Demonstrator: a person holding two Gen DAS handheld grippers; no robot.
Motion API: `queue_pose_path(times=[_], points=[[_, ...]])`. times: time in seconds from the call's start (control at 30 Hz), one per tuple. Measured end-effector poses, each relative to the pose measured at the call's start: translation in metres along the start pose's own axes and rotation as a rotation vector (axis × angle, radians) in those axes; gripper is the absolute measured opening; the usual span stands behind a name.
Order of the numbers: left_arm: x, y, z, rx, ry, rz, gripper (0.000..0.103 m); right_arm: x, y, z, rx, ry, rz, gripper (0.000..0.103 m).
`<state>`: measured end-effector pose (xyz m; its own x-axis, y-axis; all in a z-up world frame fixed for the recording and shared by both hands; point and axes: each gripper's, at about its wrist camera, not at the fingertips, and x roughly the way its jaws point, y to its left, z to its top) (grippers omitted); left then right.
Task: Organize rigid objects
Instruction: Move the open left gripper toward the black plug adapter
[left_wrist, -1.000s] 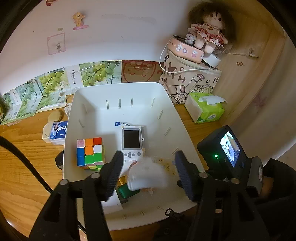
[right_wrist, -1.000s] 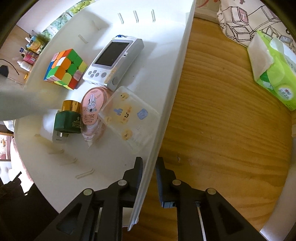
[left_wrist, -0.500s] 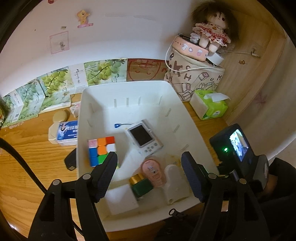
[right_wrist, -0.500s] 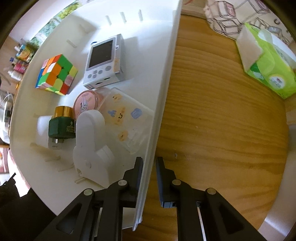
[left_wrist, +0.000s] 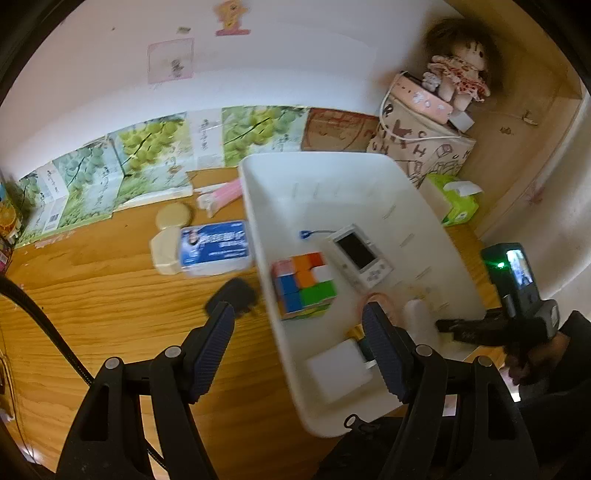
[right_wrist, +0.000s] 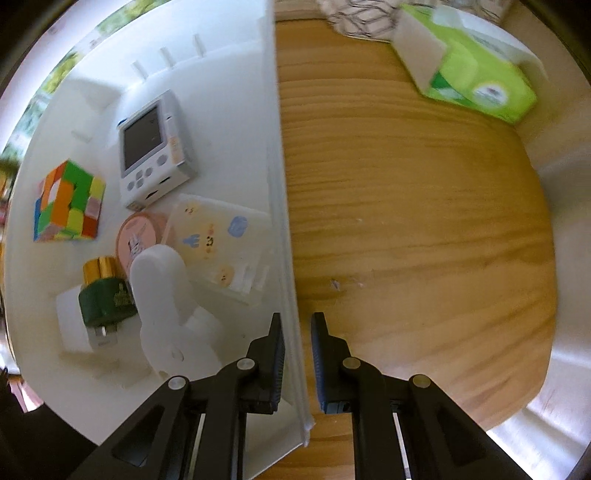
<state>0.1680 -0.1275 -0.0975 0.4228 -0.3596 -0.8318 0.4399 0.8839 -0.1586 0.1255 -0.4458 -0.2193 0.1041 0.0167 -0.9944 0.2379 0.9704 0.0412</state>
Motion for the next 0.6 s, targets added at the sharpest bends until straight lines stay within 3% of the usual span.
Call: queue_pose_path(times=[0.3, 0.6], points=[[0.017, 0.043, 0.005, 0.127, 0.099, 0.005, 0.075, 0.003, -0.001, -0.012, 0.150, -0.029, -0.054, 0.014], [0.061, 0.052, 0.007, 0.305, 0.226, 0.001, 0.075, 0.007, -0.004, -0.023, 0.235, -0.058, -0.065, 0.016]])
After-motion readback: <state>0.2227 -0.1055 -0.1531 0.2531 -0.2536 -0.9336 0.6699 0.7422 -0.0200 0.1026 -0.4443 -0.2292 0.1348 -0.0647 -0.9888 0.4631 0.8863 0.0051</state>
